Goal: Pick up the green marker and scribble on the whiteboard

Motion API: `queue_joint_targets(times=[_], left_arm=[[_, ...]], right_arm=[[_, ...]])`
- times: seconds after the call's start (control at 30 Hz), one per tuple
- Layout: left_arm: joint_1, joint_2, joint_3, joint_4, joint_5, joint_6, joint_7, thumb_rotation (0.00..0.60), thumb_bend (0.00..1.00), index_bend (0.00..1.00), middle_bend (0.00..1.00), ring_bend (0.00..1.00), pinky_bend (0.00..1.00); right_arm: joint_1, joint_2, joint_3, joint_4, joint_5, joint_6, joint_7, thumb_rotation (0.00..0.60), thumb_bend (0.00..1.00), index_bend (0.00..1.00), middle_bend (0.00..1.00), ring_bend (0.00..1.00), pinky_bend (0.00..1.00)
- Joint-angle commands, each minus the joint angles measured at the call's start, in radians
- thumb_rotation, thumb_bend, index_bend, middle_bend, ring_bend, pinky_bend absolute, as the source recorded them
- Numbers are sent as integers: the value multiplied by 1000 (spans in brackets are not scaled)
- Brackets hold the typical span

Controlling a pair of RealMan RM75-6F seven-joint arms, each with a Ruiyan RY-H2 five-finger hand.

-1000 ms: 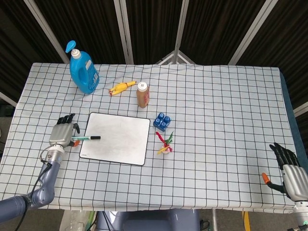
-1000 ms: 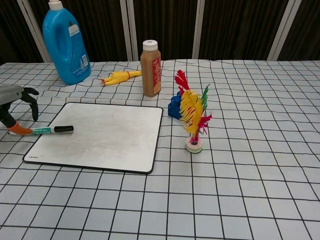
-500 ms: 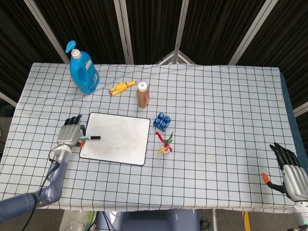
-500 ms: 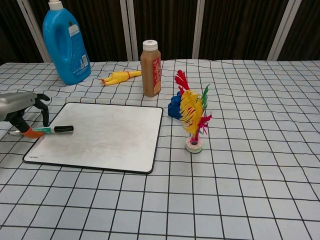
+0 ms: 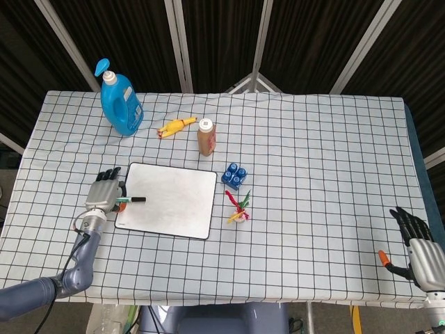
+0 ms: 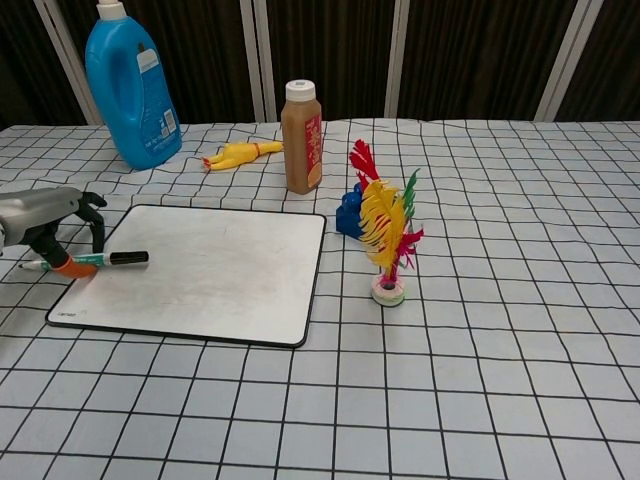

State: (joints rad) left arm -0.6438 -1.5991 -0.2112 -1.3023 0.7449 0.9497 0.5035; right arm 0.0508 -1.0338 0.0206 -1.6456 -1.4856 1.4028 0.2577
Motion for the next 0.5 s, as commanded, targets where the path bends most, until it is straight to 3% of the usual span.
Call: queue_joint_targets(times=[0.03,0.3,0.5], left_arm=[[11,-5,-23,-24,38,31,-66,600,577,657,101,0,0],[62,-5,-108,-133,244,144,-409,600,582,689,141,0,13],[61,-17,-148,-161,297,73,-660,600,579,700,162,0,33]], right_arm=[[-1,0,0,0,0,1,1,600,354,0,0,0,0],[-1,-1,0,1,-2,2,1,600,354,0,0,0,0],[0,-1,1,1,1,0,-4,600,354,0,0,0,0]])
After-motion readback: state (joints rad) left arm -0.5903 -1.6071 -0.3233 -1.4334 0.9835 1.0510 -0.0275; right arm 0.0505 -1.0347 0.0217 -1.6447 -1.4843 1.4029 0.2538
